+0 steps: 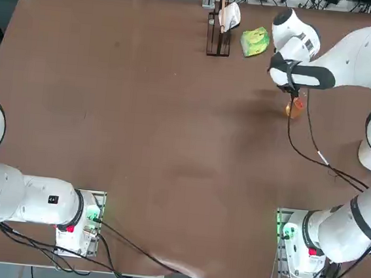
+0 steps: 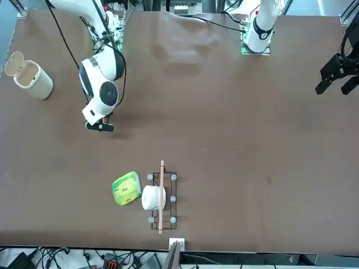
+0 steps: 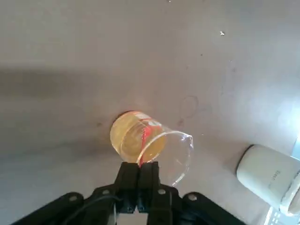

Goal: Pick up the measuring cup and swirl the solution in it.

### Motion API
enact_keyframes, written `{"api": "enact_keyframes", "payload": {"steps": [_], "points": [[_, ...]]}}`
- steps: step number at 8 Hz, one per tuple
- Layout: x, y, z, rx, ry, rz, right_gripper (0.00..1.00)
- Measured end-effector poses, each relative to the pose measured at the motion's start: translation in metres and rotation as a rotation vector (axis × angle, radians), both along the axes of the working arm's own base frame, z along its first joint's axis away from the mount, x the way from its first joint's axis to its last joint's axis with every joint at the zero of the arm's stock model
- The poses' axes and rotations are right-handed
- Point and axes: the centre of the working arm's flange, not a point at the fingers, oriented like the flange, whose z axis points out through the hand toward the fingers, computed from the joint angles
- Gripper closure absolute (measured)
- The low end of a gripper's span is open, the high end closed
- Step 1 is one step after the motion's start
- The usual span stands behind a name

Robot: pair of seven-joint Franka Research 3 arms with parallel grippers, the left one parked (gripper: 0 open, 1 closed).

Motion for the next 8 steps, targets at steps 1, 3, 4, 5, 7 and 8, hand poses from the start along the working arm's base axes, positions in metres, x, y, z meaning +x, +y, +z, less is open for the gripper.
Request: {"api": "enact_keyframes", "payload": {"steps": [1, 3, 4, 5, 7, 8], "points": [[0.005, 0.003, 0.007, 0.018, -0.008, -0.016, 0.98], [0.01, 0.004, 0.017, 0.05, -0.008, -0.03, 0.98], [0.01, 0.001, 0.022, 0.073, 0.004, -0.032, 0.98], [0.011, -0.004, 0.027, 0.106, 0.024, -0.036, 0.98], [0.016, -0.023, 0.038, 0.157, 0.06, -0.007, 0.98], [0.018, -0.036, 0.041, 0.184, 0.083, 0.001, 0.98]]}}
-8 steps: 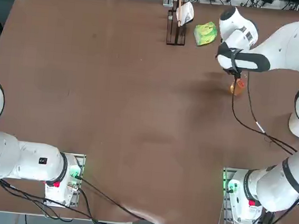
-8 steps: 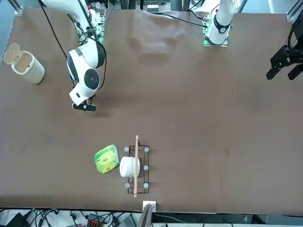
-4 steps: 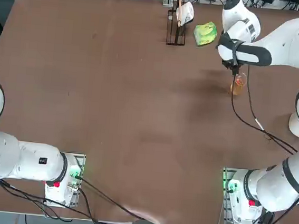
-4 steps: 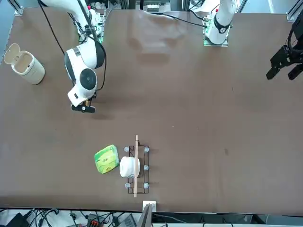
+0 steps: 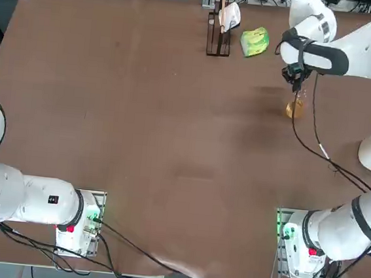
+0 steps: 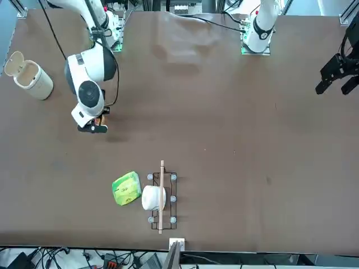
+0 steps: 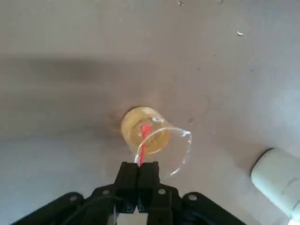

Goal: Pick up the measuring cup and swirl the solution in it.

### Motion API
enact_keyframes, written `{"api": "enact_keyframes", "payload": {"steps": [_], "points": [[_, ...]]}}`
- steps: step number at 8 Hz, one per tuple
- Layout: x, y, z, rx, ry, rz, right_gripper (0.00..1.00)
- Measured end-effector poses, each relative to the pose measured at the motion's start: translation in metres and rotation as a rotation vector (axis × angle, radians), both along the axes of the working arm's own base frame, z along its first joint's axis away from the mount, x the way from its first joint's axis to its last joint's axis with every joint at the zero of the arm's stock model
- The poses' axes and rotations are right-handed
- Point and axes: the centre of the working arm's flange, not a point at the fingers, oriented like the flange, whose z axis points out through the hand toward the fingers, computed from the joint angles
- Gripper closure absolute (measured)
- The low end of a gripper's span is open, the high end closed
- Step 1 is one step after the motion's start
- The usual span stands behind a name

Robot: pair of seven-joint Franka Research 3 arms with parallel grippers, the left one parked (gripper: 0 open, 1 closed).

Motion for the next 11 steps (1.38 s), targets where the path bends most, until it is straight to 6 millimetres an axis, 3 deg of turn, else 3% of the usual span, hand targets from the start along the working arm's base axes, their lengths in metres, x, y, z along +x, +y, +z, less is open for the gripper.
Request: {"api": "enact_keyframes", "payload": {"steps": [7, 11], "points": [[0.01, -0.056, 0.005, 0.115, 0.087, 0.109, 0.98], [0.015, -0.05, 0.001, 0.221, 0.047, 0.067, 0.98]]}}
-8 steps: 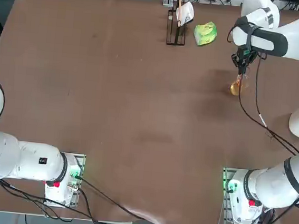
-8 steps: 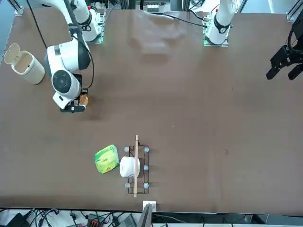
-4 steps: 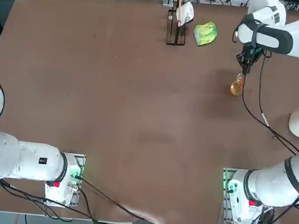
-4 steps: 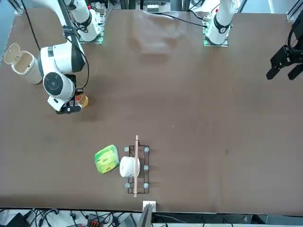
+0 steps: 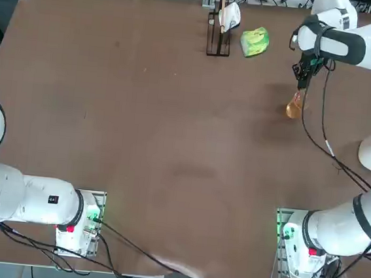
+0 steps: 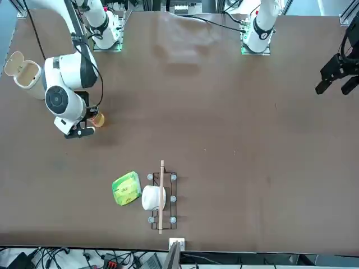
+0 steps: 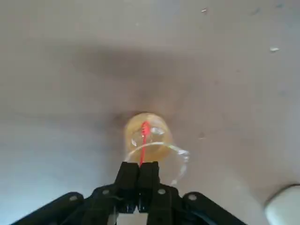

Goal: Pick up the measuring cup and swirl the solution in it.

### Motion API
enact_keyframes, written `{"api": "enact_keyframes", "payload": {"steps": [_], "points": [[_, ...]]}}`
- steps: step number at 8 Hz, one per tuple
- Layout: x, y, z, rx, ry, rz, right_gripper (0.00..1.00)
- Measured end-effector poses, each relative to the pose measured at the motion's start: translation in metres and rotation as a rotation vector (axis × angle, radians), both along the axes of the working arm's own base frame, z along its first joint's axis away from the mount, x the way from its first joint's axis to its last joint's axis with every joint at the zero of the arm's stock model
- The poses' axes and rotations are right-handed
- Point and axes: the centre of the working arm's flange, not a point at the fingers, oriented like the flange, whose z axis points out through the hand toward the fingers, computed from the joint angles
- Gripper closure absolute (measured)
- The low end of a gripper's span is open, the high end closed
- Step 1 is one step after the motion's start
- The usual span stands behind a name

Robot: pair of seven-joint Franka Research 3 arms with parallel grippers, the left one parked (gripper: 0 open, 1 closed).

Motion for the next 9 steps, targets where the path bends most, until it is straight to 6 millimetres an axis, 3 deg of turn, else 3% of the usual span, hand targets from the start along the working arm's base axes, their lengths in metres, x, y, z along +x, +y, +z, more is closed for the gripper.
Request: {"api": "enact_keyframes", "payload": {"steps": [5, 9], "points": [[-0.015, -0.001, 0.004, 0.016, 0.092, -0.015, 0.98], [-0.01, -0.022, 0.003, -0.051, 0.075, 0.044, 0.98]]}}
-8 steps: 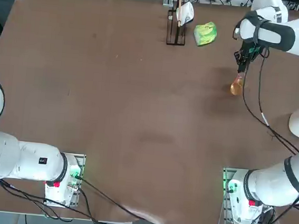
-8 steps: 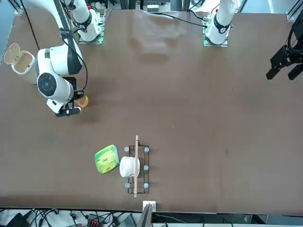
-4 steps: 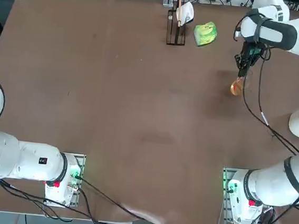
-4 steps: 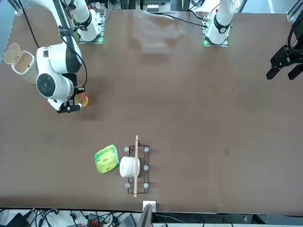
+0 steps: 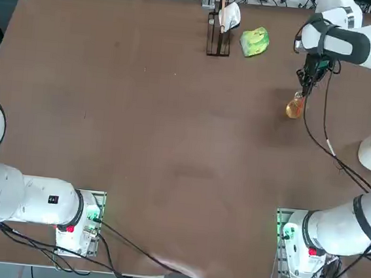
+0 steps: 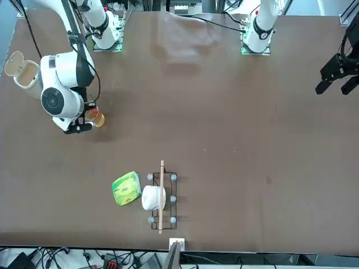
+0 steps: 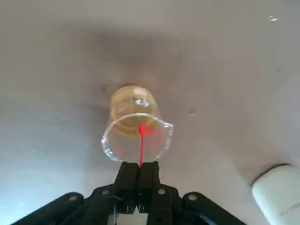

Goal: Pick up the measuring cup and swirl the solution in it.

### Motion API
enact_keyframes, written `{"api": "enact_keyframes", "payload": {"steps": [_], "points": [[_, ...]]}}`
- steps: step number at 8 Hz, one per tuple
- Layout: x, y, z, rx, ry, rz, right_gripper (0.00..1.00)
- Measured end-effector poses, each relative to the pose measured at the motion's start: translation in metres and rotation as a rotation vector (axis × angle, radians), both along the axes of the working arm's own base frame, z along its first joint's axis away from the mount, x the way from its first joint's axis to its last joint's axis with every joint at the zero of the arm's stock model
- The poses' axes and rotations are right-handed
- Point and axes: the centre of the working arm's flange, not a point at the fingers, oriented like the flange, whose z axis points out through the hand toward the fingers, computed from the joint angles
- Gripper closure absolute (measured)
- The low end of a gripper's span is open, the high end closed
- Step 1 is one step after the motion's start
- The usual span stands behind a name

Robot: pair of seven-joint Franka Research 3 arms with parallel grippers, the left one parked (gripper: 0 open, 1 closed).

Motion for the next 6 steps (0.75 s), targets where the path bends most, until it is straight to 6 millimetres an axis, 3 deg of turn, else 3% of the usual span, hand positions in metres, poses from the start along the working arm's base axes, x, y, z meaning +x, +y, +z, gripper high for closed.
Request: {"api": "enact_keyframes", "payload": {"steps": [6], "points": [[0.011, 0.013, -0.004, 0.123, -0.077, -0.083, 0.98]]}}
